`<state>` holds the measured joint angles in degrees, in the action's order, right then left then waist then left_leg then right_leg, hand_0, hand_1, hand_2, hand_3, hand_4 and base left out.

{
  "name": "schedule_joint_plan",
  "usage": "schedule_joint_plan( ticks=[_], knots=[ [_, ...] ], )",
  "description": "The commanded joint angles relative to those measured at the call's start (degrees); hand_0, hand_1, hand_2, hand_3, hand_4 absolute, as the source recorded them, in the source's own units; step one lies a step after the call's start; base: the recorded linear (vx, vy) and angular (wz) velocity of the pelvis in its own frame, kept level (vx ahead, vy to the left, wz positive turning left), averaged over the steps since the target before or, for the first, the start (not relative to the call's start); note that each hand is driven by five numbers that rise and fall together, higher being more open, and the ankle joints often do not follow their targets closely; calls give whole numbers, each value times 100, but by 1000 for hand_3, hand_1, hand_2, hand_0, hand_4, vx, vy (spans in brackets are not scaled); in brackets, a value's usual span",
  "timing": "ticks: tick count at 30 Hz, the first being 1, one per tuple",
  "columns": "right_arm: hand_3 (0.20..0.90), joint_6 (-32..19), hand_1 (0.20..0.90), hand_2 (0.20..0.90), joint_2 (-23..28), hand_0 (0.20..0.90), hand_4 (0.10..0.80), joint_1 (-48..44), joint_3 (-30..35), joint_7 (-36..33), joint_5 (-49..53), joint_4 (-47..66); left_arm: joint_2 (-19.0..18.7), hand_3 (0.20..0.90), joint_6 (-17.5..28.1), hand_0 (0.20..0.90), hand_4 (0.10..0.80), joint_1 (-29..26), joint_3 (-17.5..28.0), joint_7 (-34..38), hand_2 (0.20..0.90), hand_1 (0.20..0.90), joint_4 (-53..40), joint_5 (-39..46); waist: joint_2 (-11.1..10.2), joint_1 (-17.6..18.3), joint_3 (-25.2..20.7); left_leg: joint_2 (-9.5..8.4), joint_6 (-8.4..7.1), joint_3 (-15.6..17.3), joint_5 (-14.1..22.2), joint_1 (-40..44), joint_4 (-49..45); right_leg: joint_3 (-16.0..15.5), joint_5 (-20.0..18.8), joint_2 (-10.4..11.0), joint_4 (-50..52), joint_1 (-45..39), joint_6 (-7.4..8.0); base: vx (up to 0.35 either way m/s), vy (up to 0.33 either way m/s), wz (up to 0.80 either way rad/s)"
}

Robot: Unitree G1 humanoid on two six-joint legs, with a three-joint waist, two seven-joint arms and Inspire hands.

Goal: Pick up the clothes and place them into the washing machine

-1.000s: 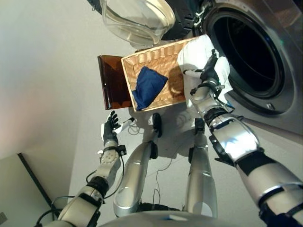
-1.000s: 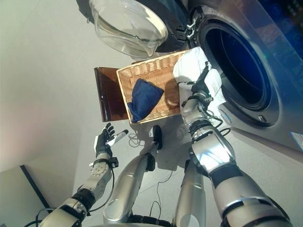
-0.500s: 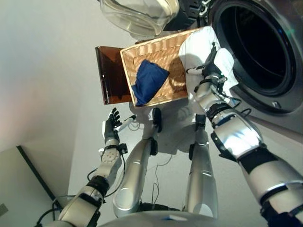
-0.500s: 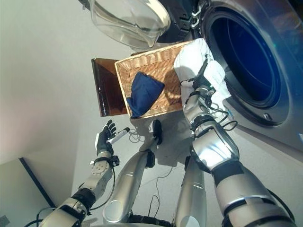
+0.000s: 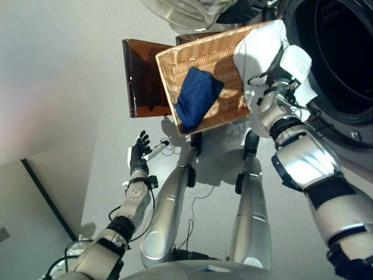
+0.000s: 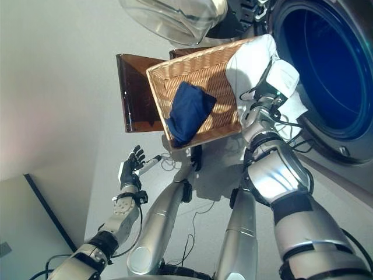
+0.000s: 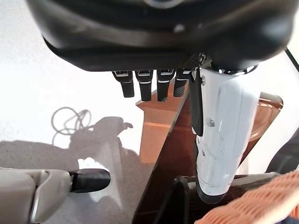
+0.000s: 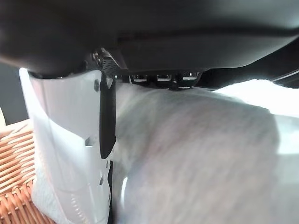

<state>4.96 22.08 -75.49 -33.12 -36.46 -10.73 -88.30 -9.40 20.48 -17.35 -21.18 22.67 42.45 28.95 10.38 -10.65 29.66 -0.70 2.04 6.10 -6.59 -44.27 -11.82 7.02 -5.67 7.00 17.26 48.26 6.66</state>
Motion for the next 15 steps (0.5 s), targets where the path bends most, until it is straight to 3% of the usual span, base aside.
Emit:
schedule_joint_plan(
  ticks=[1,15],
  knots=[
    [200,-121,200,200,124,200,300,-424,-116,292,72,35,-186,900,315,900,800,-38,-50,160,900,900,-479,-81,745,-254,14,44,-420,0,-327,-358,393,249,690,29,676,-9,-291,4,29,9],
    [200,-485,200,200,134,200,300,-448,239,-109,628,507,-155,900,348,900,800,-41,-18,316,900,900,-400,-40,660,-126,14,93,-409,104,-311,-198,446,314,728,-20,674,-92,-293,0,2,0]
  ],
)
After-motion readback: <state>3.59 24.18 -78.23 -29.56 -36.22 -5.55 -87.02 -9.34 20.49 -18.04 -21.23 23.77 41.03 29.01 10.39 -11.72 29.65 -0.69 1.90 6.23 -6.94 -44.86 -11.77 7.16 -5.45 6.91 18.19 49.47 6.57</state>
